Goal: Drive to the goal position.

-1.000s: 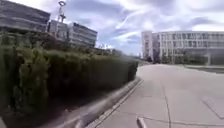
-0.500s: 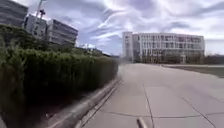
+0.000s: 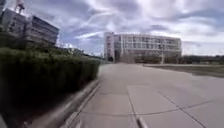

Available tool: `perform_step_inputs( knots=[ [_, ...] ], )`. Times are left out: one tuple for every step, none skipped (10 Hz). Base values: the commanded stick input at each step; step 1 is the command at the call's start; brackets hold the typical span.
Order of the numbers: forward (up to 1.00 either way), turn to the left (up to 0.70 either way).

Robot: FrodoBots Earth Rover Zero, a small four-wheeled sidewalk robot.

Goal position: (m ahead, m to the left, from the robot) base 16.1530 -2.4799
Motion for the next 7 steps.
perform_step_inputs(
  knots=[
    [0.7,0.0],
    [0.7,0.0],
    [0.7,0.0],
    [0.7,0.0],
    [0.7,0.0],
    [0.7,0.0],
    [0.7,-0.17]
  ],
)
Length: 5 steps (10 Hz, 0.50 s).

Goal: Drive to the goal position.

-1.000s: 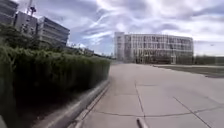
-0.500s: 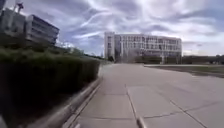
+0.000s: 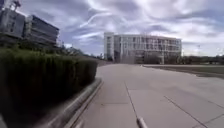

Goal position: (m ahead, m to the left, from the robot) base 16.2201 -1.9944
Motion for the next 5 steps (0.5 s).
perform_step_inputs(
  knots=[
    [0.7,-0.14],
    [0.7,0.0],
    [0.7,0.0],
    [0.7,0.0],
    [0.7,0.0]
  ],
)
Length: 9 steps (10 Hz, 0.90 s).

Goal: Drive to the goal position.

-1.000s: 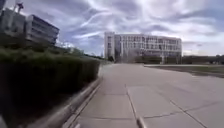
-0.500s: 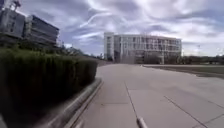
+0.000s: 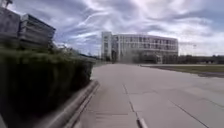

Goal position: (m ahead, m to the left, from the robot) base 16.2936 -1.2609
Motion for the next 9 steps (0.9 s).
perform_step_inputs(
  knots=[
    [0.7,0.0],
    [0.4,0.0],
    [0.0,0.0],
    [0.0,0.0],
    [0.0,0.0],
    [0.0,0.0],
    [0.0,0.0],
    [0.0,0.0],
    [0.0,0.0]
  ],
)
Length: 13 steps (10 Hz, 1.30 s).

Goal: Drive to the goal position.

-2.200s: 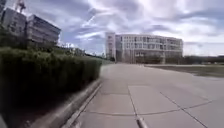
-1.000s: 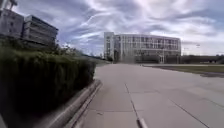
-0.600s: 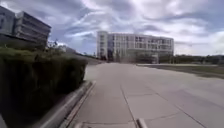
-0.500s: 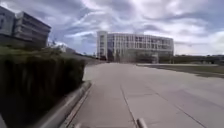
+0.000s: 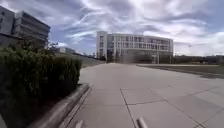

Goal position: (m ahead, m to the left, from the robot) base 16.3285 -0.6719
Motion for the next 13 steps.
perform_step_inputs(
  knots=[
    [0.0,0.0],
    [0.0,0.0],
    [0.01,0.0],
    [0.09,0.0],
    [0.25,0.0],
    [0.57,0.0],
    [0.67,0.0],
    [0.7,0.0],
    [0.7,0.0],
    [0.7,0.0],
    [0.7,0.0],
    [0.7,0.0],
    [0.7,0.0]
  ],
)
